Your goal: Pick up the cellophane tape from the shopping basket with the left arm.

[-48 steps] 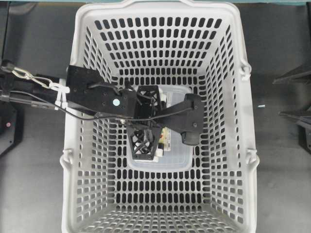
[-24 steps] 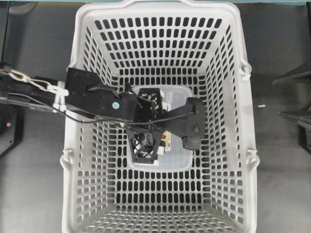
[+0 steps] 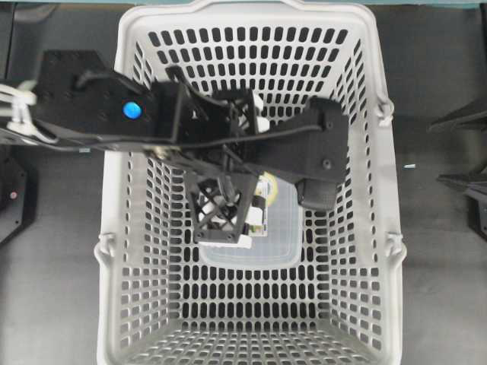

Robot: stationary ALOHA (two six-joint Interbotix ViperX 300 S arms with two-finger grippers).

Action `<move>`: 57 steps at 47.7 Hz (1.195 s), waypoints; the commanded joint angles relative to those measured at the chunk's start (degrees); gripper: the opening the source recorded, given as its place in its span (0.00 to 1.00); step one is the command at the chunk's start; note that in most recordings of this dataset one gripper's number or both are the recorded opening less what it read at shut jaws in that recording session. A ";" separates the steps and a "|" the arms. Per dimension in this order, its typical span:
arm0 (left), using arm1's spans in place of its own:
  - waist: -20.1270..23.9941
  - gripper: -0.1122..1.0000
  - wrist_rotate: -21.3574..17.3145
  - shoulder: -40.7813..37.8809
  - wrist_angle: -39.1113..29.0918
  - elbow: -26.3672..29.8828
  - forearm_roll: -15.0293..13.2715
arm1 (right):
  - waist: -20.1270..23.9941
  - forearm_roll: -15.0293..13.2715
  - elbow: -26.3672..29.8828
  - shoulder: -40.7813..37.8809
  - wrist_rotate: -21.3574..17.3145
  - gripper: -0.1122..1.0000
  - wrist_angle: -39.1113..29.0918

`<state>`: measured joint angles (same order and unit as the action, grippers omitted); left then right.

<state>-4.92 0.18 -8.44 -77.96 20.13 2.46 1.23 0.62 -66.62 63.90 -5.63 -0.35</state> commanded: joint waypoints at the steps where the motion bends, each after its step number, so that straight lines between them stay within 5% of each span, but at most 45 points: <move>1: -0.18 0.55 0.09 0.35 -1.05 2.72 0.09 | 0.44 0.26 0.53 -0.26 0.00 0.80 0.53; 57: -0.18 0.55 0.09 0.26 -3.87 3.25 0.09 | 0.79 0.26 0.53 -0.26 0.09 0.80 0.62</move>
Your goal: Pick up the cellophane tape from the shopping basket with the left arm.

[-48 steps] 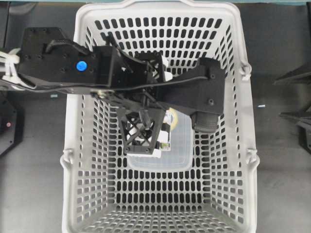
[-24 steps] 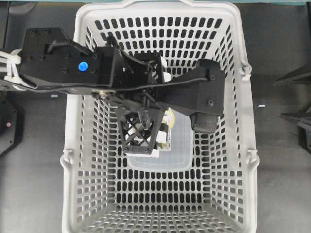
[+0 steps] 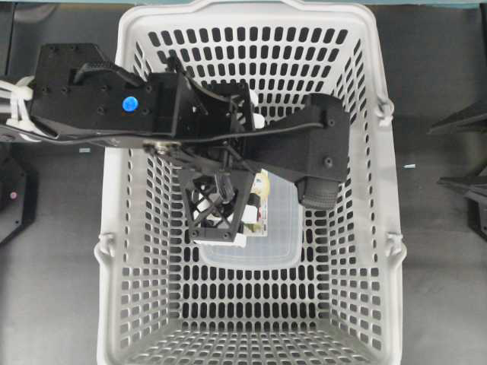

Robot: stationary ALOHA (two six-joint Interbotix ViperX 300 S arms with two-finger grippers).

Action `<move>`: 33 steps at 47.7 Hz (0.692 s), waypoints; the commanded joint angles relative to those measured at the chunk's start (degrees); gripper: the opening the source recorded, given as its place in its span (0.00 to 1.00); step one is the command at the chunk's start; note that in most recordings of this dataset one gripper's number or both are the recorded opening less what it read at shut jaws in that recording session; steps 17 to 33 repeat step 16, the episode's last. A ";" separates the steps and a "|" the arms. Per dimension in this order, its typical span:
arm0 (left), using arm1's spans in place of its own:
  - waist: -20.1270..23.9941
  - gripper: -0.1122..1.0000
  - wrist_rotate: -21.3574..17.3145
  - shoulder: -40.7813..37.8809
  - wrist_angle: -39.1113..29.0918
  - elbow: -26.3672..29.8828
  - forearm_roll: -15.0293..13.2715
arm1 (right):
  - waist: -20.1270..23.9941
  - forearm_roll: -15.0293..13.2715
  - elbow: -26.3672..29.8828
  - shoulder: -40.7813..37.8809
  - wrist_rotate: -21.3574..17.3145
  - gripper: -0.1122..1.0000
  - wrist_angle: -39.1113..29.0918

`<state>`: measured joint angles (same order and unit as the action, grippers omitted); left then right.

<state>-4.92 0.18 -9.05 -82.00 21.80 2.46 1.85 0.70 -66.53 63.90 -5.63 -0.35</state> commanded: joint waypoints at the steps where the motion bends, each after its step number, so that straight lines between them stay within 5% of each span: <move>1: -0.18 0.55 0.09 0.88 0.18 1.58 0.09 | 0.18 0.18 0.44 -0.26 0.00 0.80 0.70; 33: -0.18 0.55 0.09 0.88 0.18 1.58 0.09 | 0.18 0.18 0.44 -0.09 0.00 0.80 0.44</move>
